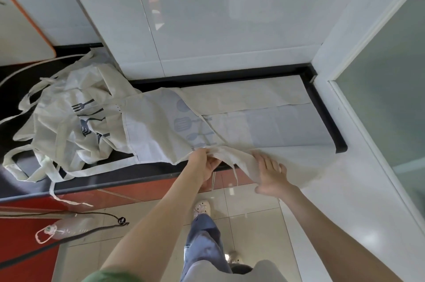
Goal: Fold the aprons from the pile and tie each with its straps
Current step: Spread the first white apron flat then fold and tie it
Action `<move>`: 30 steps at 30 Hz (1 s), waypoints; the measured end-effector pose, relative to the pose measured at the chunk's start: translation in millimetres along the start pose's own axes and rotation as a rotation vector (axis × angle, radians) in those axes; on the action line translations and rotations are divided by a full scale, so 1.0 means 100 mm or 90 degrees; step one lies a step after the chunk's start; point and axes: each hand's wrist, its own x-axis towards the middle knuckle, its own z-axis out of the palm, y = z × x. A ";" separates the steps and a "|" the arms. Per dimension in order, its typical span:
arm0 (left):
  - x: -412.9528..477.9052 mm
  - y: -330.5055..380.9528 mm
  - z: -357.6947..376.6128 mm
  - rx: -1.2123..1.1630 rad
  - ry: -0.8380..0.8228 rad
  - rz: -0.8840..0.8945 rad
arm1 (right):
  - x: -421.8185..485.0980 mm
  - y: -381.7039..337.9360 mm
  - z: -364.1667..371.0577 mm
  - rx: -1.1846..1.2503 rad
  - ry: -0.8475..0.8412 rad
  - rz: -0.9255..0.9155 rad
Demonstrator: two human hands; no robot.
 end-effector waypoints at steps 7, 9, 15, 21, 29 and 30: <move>0.04 0.14 0.08 -0.087 0.096 0.034 | 0.00 0.32 -0.02 0.020 0.253 0.168; 0.05 0.20 0.07 -0.014 0.141 0.084 | 0.04 0.38 -0.15 0.053 0.270 0.157; 0.23 0.34 0.10 0.155 0.249 0.297 | 0.19 0.39 -0.61 0.095 0.329 0.121; 0.42 0.32 0.08 1.018 0.199 0.426 | 0.51 0.30 -0.95 0.092 0.353 0.063; 0.82 0.64 -0.02 1.206 0.174 0.510 | 0.91 0.12 -1.40 0.168 0.276 0.045; 0.85 0.70 -0.03 1.182 0.150 0.494 | 0.97 0.09 -1.45 0.182 0.290 0.032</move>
